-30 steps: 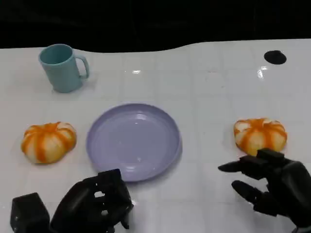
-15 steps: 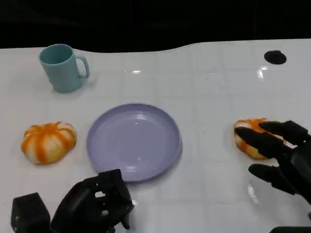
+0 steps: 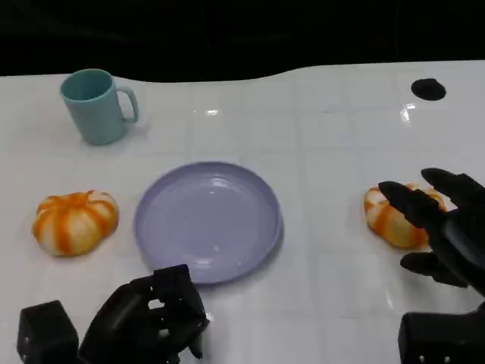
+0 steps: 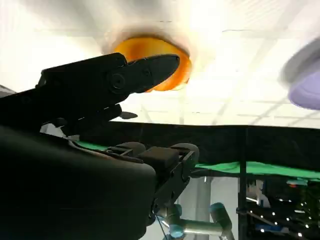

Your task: Grasp the bread from the table and place it into the plate.

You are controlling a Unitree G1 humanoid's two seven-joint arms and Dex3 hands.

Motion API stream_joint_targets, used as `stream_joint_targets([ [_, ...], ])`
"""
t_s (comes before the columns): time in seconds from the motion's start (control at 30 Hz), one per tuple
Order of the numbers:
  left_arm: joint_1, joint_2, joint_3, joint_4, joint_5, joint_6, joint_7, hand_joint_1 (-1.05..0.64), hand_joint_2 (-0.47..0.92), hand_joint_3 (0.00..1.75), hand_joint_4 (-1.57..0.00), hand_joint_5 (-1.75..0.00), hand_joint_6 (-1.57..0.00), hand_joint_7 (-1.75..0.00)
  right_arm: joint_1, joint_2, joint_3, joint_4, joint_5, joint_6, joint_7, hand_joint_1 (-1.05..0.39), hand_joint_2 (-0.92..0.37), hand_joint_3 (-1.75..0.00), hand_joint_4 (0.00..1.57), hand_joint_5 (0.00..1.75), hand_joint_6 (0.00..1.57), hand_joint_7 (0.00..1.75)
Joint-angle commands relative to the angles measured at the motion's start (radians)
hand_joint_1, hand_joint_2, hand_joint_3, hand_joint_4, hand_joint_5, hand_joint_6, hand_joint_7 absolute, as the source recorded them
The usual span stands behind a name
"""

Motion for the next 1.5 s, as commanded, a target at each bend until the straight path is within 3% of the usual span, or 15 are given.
stream_joint_targets([
  [0.03, 0.004, 0.01, 0.005, -0.006, 0.003, -0.002, 0.007, -0.54, 0.69, 0.59, -0.81, -1.75, -0.79, -1.39, -0.06, 0.001, 0.028, 0.051, -0.01, 0.045, 0.029, -0.57, -0.88, 0.0, 0.06, 0.21, 0.25, 0.01],
  [0.27, 0.005, 0.007, 0.005, -0.004, 0.004, -0.016, 0.005, -0.54, 0.7, 0.58, -0.8, -1.75, -0.78, -1.4, -0.154, 0.02, 0.09, 0.151, -0.016, 0.095, 0.065, -0.56, -0.87, 0.0, 0.07, 0.23, 0.26, 0.01],
  [0.57, 0.015, 0.005, 0.004, -0.019, 0.001, -0.006, 0.007, -0.56, 0.69, 0.58, -0.8, -1.75, -0.78, -1.4, -0.254, 0.058, 0.142, 0.298, 0.01, 0.083, 0.067, -0.5, -0.84, 0.0, 0.14, 0.23, 0.31, 0.02],
  [0.9, 0.02, 0.003, 0.003, -0.026, 0.006, -0.005, 0.015, -0.56, 0.69, 0.57, -0.81, -1.75, -0.78, -1.39, -0.356, 0.099, 0.21, 0.463, 0.006, 0.136, 0.106, -0.5, -0.83, 0.0, 0.18, 0.18, 0.34, 0.01],
  [1.3, 0.028, 0.004, 0.002, -0.031, 0.002, -0.017, 0.01, -0.55, 0.69, 0.58, -0.81, -1.75, -0.78, -1.4, -0.415, 0.118, 0.238, 0.601, 0.045, 0.157, 0.112, -0.47, -0.89, -0.01, 0.38, 0.11, 0.47, 0.03],
  [1.43, 0.03, 0.008, 0.003, -0.032, -0.003, -0.012, 0.005, -0.55, 0.69, 0.58, -0.8, -1.75, -0.78, -1.39, -0.411, 0.127, 0.213, 0.626, 0.09, 0.107, 0.05, -0.39, -0.9, 0.0, 0.62, 0.16, 0.66, 0.07],
  [1.47, 0.029, 0.008, 0.004, -0.031, -0.003, -0.01, 0.006, -0.55, 0.7, 0.58, -0.8, -1.75, -0.78, -1.39, -0.409, 0.127, 0.205, 0.638, 0.106, 0.072, 0.01, -0.3, -0.9, 0.0, 0.85, 0.28, 0.86, 0.1],
  [1.5, 0.029, 0.007, 0.004, -0.031, -0.003, -0.009, 0.007, -0.56, 0.7, 0.58, -0.8, -1.75, -0.78, -1.39, -0.409, 0.127, 0.201, 0.649, 0.117, 0.048, -0.018, -0.27, -0.9, 0.0, 0.91, 0.58, 1.0, 0.08],
])
